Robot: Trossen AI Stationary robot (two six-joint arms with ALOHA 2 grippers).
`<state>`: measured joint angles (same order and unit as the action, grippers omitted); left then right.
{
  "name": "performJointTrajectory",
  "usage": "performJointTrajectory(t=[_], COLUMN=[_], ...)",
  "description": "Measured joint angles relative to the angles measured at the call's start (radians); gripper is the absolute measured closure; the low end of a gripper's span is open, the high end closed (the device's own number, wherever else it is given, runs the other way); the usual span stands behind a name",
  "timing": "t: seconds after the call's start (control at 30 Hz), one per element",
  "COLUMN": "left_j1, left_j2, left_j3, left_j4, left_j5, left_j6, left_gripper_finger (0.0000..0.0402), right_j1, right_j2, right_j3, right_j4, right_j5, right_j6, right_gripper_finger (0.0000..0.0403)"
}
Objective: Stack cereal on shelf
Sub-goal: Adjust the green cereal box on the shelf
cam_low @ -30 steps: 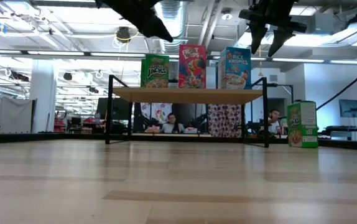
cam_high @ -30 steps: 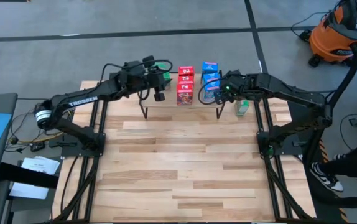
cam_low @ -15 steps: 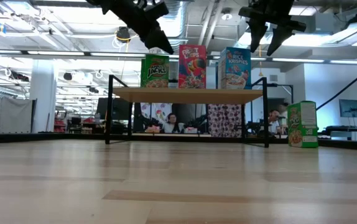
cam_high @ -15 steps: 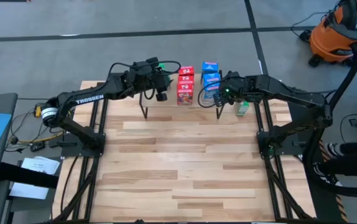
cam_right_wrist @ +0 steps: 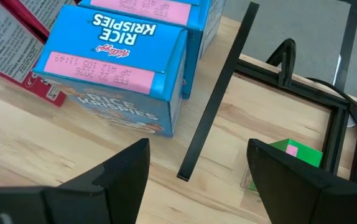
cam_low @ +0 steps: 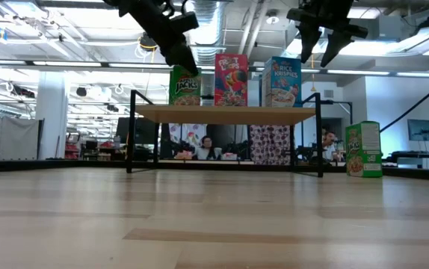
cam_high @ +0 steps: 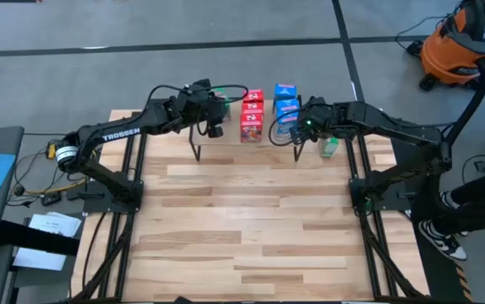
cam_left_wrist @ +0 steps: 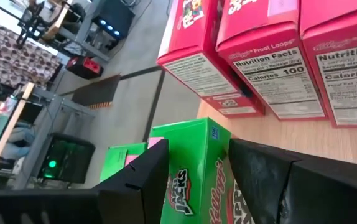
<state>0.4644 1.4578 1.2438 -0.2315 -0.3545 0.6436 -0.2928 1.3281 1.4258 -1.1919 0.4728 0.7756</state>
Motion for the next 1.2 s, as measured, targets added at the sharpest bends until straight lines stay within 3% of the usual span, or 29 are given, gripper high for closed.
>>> performJointTrajectory(t=[1.2], left_j1=[-0.061], left_j2=[-0.014], left_j3=[0.0], left_j4=[-0.102], left_j5=[-0.133], left_j6=[0.018], left_gripper_finger=[0.0246], right_j1=[0.0], right_j2=[0.0], right_j3=[0.0], right_j4=[0.0], right_j5=[0.0], right_j6=[0.0], right_gripper_finger=[0.0112])
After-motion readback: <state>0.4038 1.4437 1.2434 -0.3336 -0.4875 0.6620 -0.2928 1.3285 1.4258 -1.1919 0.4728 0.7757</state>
